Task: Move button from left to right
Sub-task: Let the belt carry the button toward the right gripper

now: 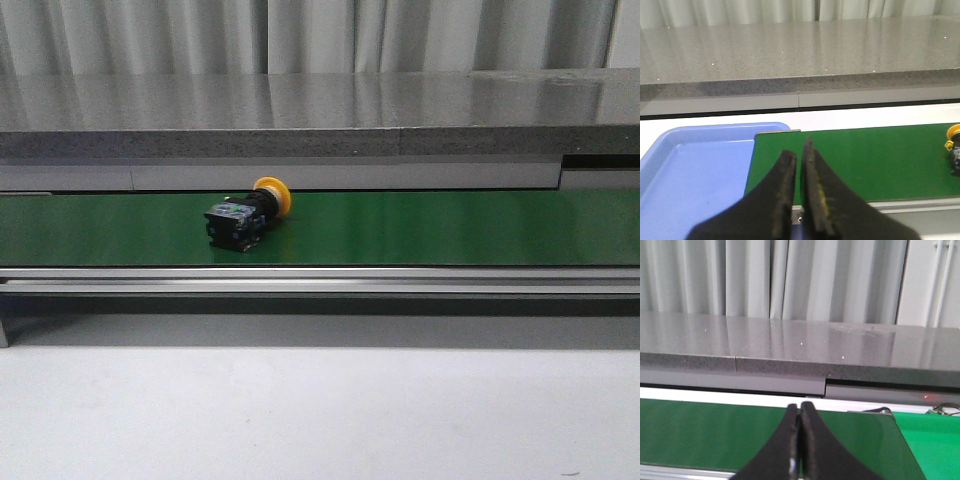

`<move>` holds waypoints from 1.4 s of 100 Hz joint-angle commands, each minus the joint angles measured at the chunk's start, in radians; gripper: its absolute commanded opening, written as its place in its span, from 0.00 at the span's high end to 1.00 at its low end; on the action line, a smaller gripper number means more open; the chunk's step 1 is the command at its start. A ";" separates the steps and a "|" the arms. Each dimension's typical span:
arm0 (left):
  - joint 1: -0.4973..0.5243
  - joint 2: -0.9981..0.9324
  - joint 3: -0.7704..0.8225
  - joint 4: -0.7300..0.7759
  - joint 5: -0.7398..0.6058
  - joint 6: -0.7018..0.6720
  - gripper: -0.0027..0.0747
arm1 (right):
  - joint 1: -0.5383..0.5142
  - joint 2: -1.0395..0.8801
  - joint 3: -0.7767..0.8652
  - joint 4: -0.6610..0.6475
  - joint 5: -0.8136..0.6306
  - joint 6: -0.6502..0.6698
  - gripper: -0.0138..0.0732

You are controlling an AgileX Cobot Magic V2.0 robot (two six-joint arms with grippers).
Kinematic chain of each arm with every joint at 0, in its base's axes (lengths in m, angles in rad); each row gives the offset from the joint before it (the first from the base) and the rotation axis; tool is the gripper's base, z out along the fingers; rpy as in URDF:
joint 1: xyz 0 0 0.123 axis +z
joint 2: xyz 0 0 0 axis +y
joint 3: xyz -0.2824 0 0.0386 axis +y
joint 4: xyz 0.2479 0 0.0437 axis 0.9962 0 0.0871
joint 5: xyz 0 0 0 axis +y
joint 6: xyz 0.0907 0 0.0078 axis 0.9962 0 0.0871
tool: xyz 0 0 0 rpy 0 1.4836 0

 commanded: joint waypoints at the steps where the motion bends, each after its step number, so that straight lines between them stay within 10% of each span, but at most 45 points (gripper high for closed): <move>1: -0.007 0.004 -0.025 -0.011 -0.082 -0.002 0.96 | -0.004 -0.013 -0.060 -0.011 -0.090 0.000 0.92; 72: -0.007 0.004 -0.025 -0.011 -0.082 -0.002 0.96 | -0.004 0.680 -0.789 -0.003 0.680 0.000 0.92; 116: -0.007 0.004 -0.025 -0.011 -0.082 -0.002 0.96 | -0.004 0.985 -0.918 0.172 0.829 0.000 0.92; 140: -0.007 0.004 -0.025 -0.011 -0.082 -0.002 0.96 | -0.002 0.999 -0.918 0.174 0.832 0.000 0.60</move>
